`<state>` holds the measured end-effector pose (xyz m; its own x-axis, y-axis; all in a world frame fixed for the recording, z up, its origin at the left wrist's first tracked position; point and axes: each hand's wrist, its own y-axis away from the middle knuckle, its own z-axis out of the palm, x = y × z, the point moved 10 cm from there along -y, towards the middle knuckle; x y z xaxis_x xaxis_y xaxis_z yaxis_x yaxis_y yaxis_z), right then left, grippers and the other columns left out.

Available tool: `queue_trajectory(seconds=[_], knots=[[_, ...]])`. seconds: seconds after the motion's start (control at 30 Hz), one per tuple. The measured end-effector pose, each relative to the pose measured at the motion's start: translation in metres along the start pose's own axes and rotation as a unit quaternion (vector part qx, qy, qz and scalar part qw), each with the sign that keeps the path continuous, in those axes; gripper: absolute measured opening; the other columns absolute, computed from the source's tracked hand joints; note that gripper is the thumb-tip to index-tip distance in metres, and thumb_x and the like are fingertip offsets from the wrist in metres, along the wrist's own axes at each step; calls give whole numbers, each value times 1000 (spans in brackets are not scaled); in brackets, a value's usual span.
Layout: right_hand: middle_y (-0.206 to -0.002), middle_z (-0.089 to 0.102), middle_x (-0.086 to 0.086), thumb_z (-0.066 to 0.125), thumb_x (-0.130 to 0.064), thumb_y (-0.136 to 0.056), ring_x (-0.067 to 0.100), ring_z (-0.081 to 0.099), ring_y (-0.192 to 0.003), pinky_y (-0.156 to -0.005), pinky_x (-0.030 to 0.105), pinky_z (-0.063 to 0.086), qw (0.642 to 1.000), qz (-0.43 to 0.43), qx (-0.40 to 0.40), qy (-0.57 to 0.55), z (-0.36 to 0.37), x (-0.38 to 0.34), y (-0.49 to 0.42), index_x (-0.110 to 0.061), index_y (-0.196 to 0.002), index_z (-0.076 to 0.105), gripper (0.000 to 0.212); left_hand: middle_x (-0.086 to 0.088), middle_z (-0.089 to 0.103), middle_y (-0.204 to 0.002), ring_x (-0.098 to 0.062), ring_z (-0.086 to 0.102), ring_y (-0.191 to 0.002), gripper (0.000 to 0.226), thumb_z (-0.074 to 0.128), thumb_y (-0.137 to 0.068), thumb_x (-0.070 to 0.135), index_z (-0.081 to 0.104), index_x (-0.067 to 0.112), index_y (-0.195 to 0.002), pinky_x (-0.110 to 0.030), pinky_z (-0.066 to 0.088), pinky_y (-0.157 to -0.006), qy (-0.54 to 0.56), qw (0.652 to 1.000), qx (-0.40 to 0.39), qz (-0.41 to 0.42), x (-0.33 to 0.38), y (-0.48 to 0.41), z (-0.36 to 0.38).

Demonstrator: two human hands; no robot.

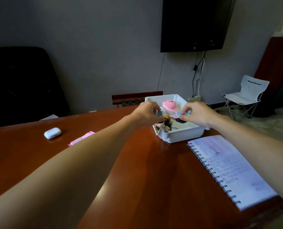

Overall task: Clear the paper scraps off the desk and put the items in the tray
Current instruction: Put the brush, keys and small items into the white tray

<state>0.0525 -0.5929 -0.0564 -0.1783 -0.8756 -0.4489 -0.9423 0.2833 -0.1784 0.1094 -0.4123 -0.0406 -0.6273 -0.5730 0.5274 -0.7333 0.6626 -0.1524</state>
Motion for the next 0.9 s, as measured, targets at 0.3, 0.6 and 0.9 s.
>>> queue_trajectory(seconds=[0.3,0.6,0.9], knots=[[-103,63,-4,80,-29,-76,13,61,-92,-77,28,45,997,9,-78,23,27,21,-24,-29,-89,69,16,-2,64,-115,-21,63,-101,42,74,-85,33,65,19,-123,-35,55,-92,-31,987,-159,-18,8,-37,59],[-119,62,5,73,-31,-84,22,59,-104,-86,30,46,992,8,-98,76,48,31,-38,-22,-113,69,30,-7,61,-115,-22,67,-90,33,64,-91,15,63,9,-124,-34,59,-82,-39,982,-180,-34,10,-41,86],[-85,71,0,55,-27,-85,26,66,-84,-78,41,57,996,6,-63,55,35,29,-23,-21,-80,73,20,-10,57,-127,-28,60,-107,45,64,-90,18,53,13,-133,-37,56,-90,-7,989,-134,-62,4,-37,84]])
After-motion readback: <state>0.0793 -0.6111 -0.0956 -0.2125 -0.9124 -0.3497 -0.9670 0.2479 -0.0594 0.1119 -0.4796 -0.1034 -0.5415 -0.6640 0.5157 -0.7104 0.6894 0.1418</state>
